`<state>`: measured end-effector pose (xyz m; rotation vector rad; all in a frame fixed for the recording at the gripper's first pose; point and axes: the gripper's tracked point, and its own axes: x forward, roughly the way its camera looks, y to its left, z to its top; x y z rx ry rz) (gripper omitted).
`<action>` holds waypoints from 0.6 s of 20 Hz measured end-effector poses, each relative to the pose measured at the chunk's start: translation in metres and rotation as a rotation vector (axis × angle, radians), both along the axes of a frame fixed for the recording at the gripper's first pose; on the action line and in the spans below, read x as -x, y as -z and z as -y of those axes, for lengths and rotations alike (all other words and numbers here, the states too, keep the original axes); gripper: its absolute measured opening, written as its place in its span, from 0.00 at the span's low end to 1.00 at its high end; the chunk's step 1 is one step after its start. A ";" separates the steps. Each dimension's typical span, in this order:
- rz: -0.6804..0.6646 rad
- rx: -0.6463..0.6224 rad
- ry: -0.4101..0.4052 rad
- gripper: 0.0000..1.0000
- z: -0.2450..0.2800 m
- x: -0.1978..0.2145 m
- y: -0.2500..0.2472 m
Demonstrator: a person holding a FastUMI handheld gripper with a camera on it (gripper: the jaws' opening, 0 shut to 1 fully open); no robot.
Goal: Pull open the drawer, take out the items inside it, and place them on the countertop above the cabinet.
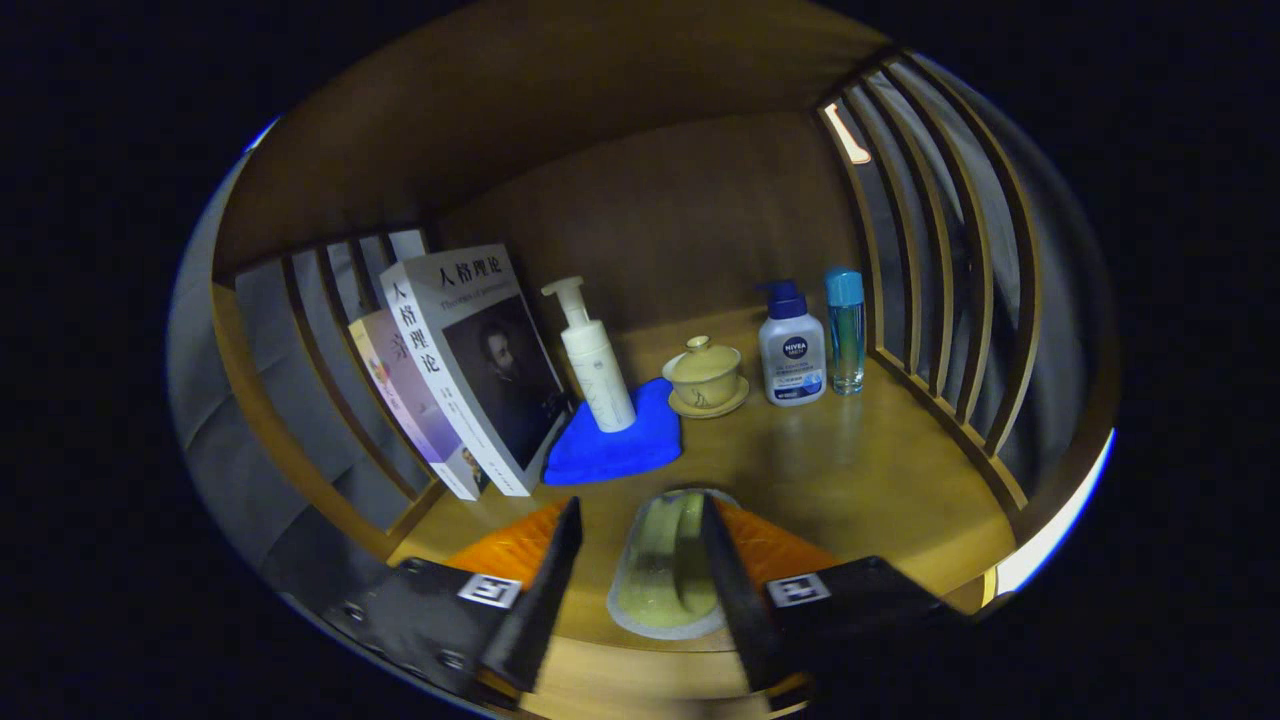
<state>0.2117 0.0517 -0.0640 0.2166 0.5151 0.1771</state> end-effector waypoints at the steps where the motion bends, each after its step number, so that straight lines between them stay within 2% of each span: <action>1: 0.030 0.021 0.006 1.00 0.001 0.000 -0.002; 7: 0.241 0.121 -0.002 0.98 -0.005 0.063 -0.044; 12: 0.378 0.164 0.004 0.98 -0.021 0.121 -0.056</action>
